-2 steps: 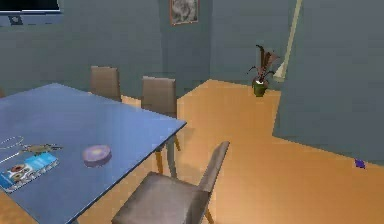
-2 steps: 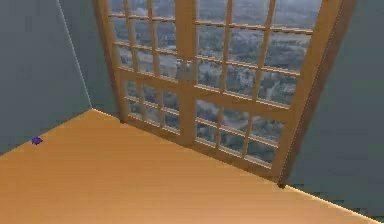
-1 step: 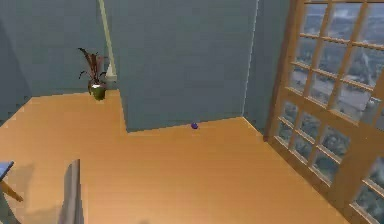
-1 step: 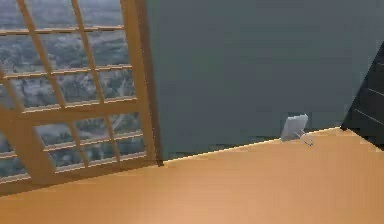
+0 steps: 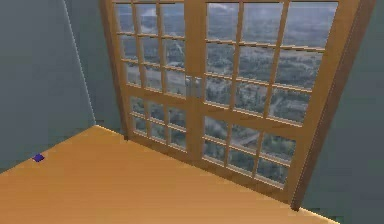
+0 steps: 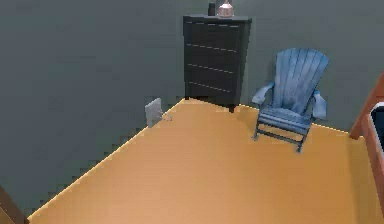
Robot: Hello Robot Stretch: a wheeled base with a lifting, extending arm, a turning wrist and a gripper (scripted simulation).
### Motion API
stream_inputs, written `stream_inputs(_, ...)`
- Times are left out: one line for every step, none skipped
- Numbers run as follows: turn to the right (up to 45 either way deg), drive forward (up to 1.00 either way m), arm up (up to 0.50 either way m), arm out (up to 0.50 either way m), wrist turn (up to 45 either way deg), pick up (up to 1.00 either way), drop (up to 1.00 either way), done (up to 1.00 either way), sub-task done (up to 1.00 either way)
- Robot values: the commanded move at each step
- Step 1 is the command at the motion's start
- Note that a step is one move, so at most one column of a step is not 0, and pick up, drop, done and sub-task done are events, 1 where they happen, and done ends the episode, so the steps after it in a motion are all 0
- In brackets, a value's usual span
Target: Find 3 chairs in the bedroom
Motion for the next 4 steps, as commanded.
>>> stream_inputs(12.0, 0.0, 0.0, 0.0, 0.0, 0.0, 0.0, 0.0, 0.0)
stream_inputs(0.0, 0.45, 0.0, 0.0, 0.0, 0.0, 0.0, 0.0, 0.0)
stream_inputs(-45.0, 0.0, 0.0, 0.0, 0.0, 0.0, 0.0, 0.0, 0.0)
stream_inputs(-39.0, 0.0, 0.0, 0.0, 0.0, 0.0, 0.0, 0.0, 0.0)
